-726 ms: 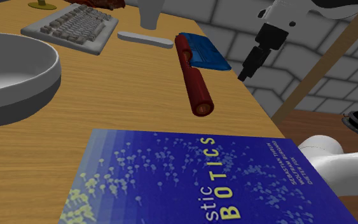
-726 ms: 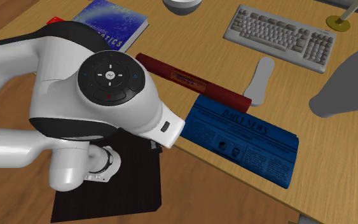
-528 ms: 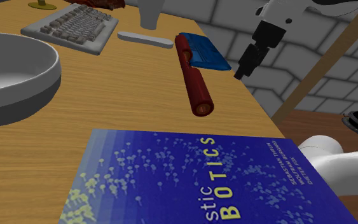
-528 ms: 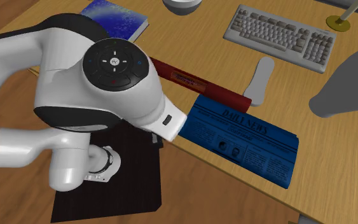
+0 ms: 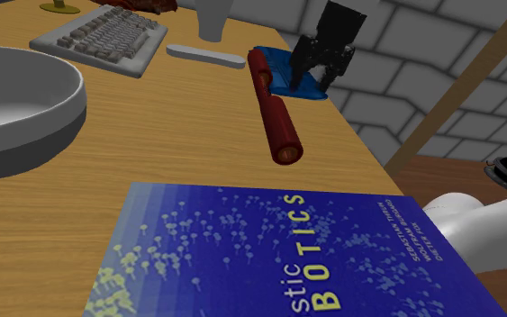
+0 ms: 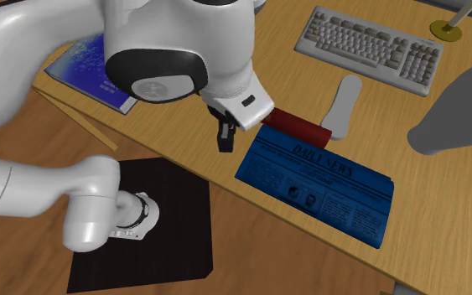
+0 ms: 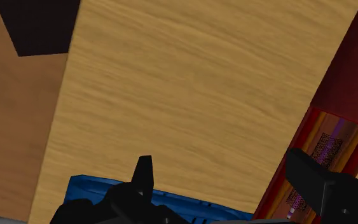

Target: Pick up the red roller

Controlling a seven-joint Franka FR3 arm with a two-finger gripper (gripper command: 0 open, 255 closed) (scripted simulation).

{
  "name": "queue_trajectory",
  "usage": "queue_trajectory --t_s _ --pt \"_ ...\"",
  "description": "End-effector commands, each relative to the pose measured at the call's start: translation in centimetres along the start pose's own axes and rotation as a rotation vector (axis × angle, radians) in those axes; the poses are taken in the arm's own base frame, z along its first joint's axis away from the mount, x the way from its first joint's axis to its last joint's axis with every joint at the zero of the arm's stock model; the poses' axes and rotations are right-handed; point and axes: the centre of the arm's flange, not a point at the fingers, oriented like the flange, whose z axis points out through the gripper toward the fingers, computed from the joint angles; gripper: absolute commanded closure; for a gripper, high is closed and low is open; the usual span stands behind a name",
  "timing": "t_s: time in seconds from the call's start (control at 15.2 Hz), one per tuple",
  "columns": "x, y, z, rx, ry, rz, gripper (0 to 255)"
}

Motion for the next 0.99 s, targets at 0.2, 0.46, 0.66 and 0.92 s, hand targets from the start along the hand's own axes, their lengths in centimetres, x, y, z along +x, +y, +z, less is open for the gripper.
queue_trajectory --t_s 0.2,0.46,0.66,0.92 --pt "4.3 -5.6 -0.2 -0.032 0.011 0.189 0" --pt "6.5 -7.6 0.1 -0.047 0.016 0.269 0" --pt "6.5 -7.5 1.7 -0.047 0.016 0.269 0" --pt "6.4 -7.3 3.6 -0.047 0.016 0.269 0"
